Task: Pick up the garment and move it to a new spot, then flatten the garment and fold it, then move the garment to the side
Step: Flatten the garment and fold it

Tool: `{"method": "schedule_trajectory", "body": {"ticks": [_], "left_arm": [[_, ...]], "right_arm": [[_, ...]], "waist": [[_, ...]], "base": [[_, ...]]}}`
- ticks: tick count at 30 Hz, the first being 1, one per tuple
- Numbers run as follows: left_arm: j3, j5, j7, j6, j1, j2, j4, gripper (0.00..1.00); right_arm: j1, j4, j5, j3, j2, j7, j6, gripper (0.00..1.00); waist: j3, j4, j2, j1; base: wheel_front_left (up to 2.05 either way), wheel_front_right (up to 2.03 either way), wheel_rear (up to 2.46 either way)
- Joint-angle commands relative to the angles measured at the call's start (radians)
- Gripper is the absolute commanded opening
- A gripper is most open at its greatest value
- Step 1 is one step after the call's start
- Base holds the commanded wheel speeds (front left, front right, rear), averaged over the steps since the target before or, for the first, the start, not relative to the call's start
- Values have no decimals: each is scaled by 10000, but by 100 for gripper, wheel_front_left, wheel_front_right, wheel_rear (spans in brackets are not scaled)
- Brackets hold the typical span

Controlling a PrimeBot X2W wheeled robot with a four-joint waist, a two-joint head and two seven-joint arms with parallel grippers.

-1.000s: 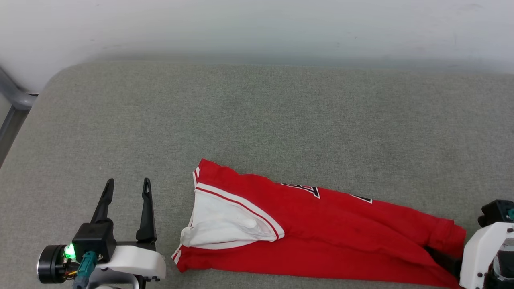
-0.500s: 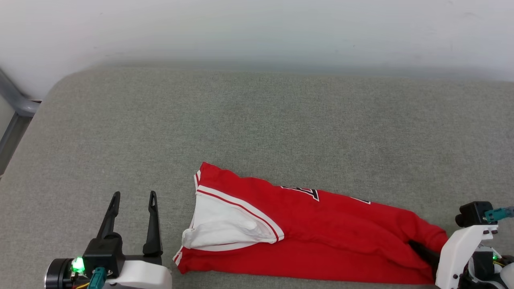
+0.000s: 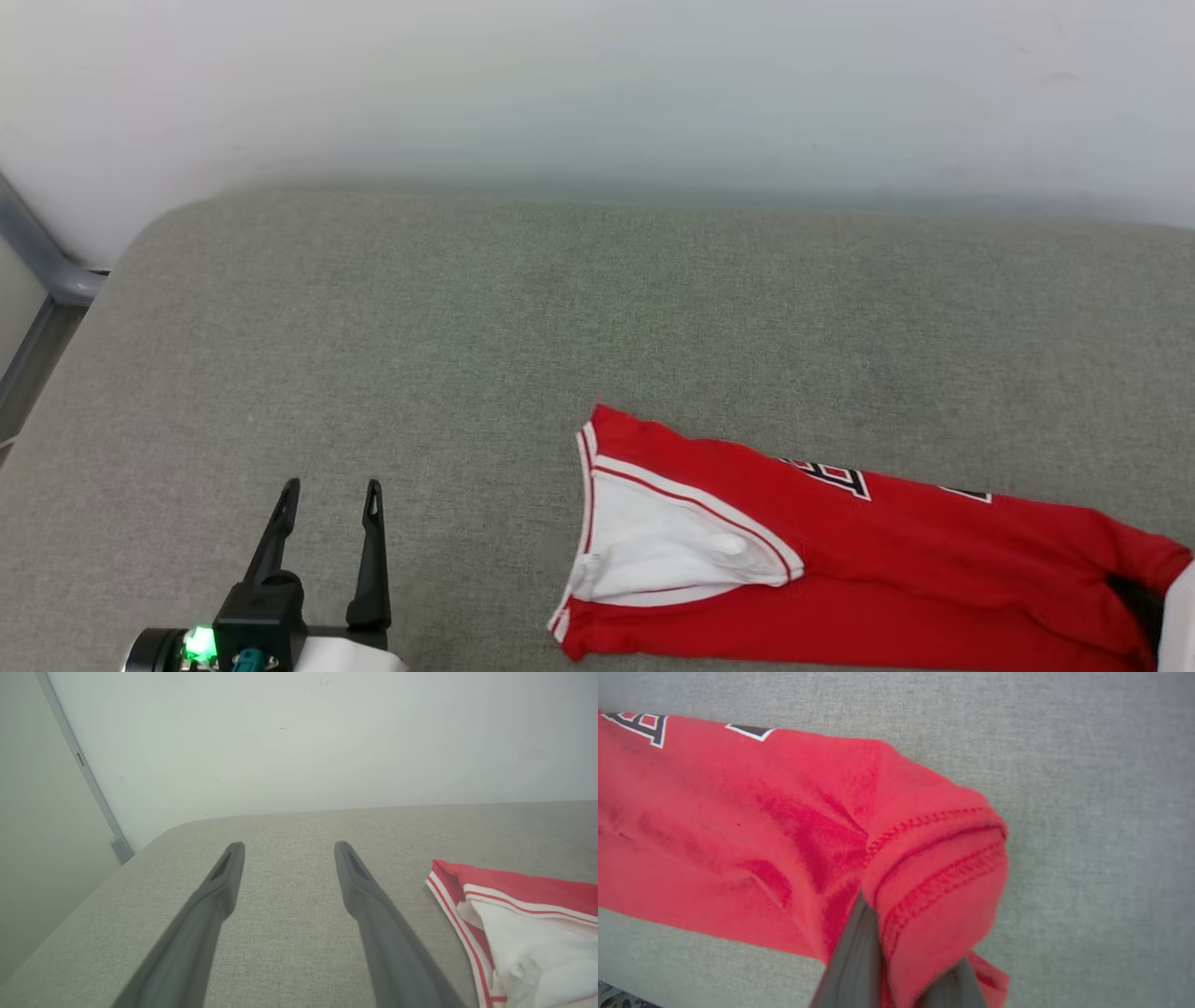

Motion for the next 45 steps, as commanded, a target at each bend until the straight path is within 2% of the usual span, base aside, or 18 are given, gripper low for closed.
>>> {"method": "schedule_trajectory", "body": {"ticks": [1,8,13,19,25,33,43,45], "left_arm": [[36,91,-22,-79,144,-38,30,100],[257,323,-22,-263,362,-203,102,100],[316,456,-22,-366,477,-261,128,100],[337,572,-22,-463,386,-340,148,100],[332,604,-22,-567,93,-446,165,100],[312,664,-22,-674,-276,-578,224,100],[240,714,-22,-792,-770,-686,332,100],[219,720,-22,-836,-899,-724,391,100]], "right_arm": [[65,87,-47,2,-158,-44,-15,0],[251,-682,386,-47,-365,296,-12,0],[385,-2143,658,-205,-263,686,-12,0],[237,-3942,455,-481,332,1216,-10,0],[-181,-4801,-323,-223,1126,1841,-10,0],[-1731,-4174,-1537,1179,2552,2269,-10,0],[-3974,-1846,-2174,3222,4220,2193,-10,0],[-4323,-955,-2269,3741,4538,2118,-10,0]], "waist": [[-64,-2,-1,0],[-302,-32,-1,0],[-358,-39,-1,0],[-278,-25,-1,0],[7,87,-1,0],[449,234,-1,0],[1005,431,-1,0],[1080,511,-1,0]], "base": [[0,0,0],[0,0,0],[0,0,0],[0,0,0],[0,0,0],[0,0,0],[0,0,0],[0,0,0]]}}
